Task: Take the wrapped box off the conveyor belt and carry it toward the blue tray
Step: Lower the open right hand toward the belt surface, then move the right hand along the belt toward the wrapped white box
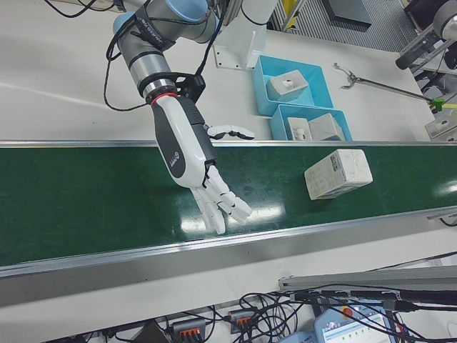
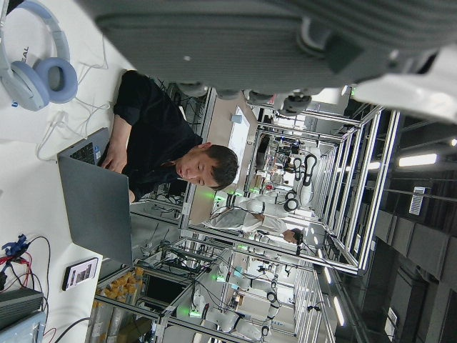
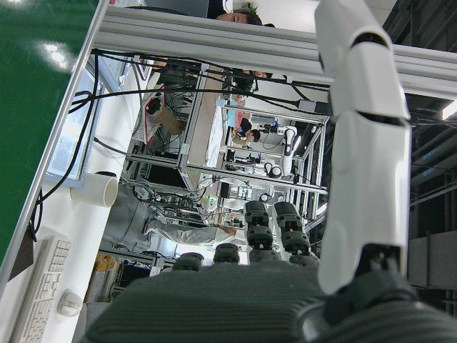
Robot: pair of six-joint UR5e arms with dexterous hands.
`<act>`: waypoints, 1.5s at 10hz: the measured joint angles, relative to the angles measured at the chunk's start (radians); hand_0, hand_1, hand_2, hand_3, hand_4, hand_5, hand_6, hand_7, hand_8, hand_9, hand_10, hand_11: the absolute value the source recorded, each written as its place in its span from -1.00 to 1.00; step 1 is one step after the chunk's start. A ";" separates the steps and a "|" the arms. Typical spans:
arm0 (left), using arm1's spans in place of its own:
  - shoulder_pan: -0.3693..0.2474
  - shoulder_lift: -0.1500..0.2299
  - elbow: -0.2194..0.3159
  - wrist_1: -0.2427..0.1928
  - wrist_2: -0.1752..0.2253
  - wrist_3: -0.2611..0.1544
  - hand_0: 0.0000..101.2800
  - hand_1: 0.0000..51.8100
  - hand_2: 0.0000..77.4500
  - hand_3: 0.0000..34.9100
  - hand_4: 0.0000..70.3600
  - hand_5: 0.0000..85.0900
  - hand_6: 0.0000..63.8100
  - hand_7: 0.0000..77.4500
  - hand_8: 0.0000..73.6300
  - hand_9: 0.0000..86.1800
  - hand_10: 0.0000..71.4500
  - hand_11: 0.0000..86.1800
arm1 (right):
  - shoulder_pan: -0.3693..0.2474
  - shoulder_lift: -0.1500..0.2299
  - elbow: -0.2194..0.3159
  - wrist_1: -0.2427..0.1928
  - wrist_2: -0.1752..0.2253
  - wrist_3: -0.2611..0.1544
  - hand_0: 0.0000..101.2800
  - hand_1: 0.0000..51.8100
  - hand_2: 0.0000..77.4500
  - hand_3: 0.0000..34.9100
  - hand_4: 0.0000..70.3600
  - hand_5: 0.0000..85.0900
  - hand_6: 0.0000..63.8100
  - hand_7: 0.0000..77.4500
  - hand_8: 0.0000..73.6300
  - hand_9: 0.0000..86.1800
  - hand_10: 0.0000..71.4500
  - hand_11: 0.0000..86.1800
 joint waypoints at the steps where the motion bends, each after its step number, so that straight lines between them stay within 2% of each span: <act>1: 0.000 0.000 0.000 0.000 0.000 0.000 -1.00 -1.00 -0.99 -1.00 -1.00 -0.97 -1.00 -1.00 -1.00 -1.00 -1.00 -1.00 | -0.002 0.002 -0.006 0.001 0.000 0.000 -0.05 -0.39 -0.52 -0.88 -0.78 -0.69 -0.98 -0.76 -0.94 -0.96 -0.98 -0.96; 2: 0.000 0.000 0.000 0.000 0.000 0.000 -1.00 -1.00 -0.99 -1.00 -1.00 -0.97 -1.00 -1.00 -1.00 -1.00 -1.00 -1.00 | -0.003 0.002 -0.008 0.001 0.000 0.001 -0.05 -0.39 -0.52 -0.85 -0.78 -0.73 -0.97 -0.76 -0.94 -0.96 -0.98 -0.96; 3: 0.000 0.000 0.000 0.000 0.000 0.000 -1.00 -1.00 -0.99 -1.00 -1.00 -0.97 -1.00 -1.00 -1.00 -1.00 -0.98 -1.00 | -0.004 0.002 -0.006 0.001 0.000 0.001 -0.05 -0.37 -0.59 -0.98 -0.78 -0.80 -0.97 -0.82 -0.94 -0.95 -0.98 -0.96; 4: 0.000 0.000 0.000 0.000 0.000 0.000 -1.00 -1.00 -0.99 -1.00 -1.00 -0.97 -1.00 -1.00 -1.00 -1.00 -0.98 -1.00 | -0.005 0.001 -0.004 0.001 0.000 0.001 -0.05 -0.37 -0.59 -0.98 -0.78 -0.80 -0.97 -0.82 -0.94 -0.95 -0.98 -0.96; 5: 0.000 0.000 0.000 0.000 0.000 0.000 -1.00 -1.00 -0.99 -1.00 -1.00 -0.97 -1.00 -1.00 -1.00 -1.00 -1.00 -1.00 | -0.011 0.000 -0.005 0.001 0.000 0.001 -0.07 -0.54 -0.65 -0.93 -0.81 -0.83 -1.00 -0.86 -0.94 -0.95 -0.98 -0.96; 7: 0.000 0.000 0.000 0.000 0.000 0.000 -1.00 -1.00 -0.99 -1.00 -1.00 -0.97 -1.00 -1.00 -1.00 -1.00 -1.00 -1.00 | -0.029 -0.001 -0.015 0.002 0.000 0.001 -0.07 -0.47 -0.65 -0.93 -0.81 -0.85 -1.00 -0.87 -0.94 -0.95 -0.98 -0.96; 10: 0.000 0.000 0.000 0.000 0.000 0.000 -1.00 -1.00 -0.99 -1.00 -1.00 -0.97 -1.00 -0.99 -1.00 -1.00 -1.00 -1.00 | -0.050 0.005 -0.071 0.042 -0.001 0.001 -0.08 -0.47 -0.65 -0.84 -0.83 -0.81 -1.00 -0.87 -0.94 -0.95 -0.98 -0.96; 12: 0.000 0.000 0.000 0.000 0.000 0.000 -1.00 -1.00 -0.99 -1.00 -1.00 -0.97 -1.00 -1.00 -1.00 -1.00 -0.98 -1.00 | -0.063 0.013 -0.088 0.055 0.000 0.001 -0.08 -0.47 -0.65 -0.94 -0.83 -0.82 -1.00 -0.90 -0.94 -0.95 -0.98 -0.96; 15: 0.000 0.000 0.000 0.000 0.000 0.000 -1.00 -1.00 -0.99 -1.00 -1.00 -0.97 -1.00 -1.00 -1.00 -1.00 -0.98 -1.00 | -0.079 0.021 -0.093 0.061 0.000 0.002 -0.08 -0.47 -0.65 -0.94 -0.83 -0.82 -1.00 -0.87 -0.94 -0.95 -0.98 -0.96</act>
